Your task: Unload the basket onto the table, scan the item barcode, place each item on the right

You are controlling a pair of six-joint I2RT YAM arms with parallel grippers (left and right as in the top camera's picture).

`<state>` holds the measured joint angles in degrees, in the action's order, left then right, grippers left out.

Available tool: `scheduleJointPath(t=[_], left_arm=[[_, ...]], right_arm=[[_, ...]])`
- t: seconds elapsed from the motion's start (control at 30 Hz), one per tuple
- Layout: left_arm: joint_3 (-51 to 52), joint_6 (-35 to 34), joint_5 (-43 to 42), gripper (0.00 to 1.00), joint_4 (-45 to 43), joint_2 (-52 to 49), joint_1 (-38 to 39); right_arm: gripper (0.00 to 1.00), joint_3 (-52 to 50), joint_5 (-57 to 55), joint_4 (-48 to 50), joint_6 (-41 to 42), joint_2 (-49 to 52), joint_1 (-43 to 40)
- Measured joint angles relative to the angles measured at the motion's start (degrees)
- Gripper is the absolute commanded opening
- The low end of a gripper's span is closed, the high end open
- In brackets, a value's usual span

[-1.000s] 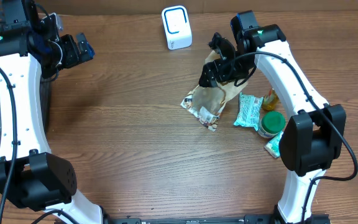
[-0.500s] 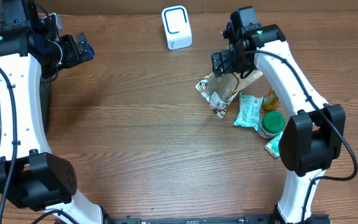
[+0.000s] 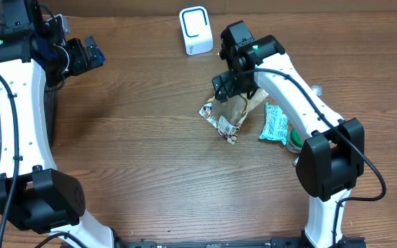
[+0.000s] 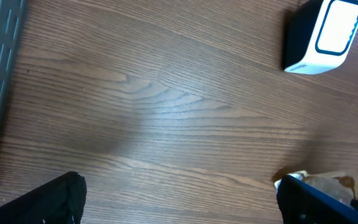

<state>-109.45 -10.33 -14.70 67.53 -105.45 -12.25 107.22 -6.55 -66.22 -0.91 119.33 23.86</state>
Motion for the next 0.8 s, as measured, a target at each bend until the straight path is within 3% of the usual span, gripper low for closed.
scheduleJointPath(t=[0.3,0.43,0.6,0.8], left_arm=[[0.02,0.00,0.00,1.00,-0.02,0.00,0.00],[0.02,0.00,0.00,0.99,-0.02,0.00,0.00],[0.00,0.00,0.00,1.00,-0.02,0.00,0.00],[0.02,-1.16,-0.04,1.00,-2.27,0.00,0.00]], right_arm=[[1.00,0.00,4.72,0.94,2.91,0.00,-0.81],[0.94,0.00,10.49,0.42,3.34,0.00,-0.83],[1.00,0.00,17.66,0.57,3.74,-0.17,-1.31],[1.00,0.00,31.54,0.35,3.58,-3.13,-4.96]])
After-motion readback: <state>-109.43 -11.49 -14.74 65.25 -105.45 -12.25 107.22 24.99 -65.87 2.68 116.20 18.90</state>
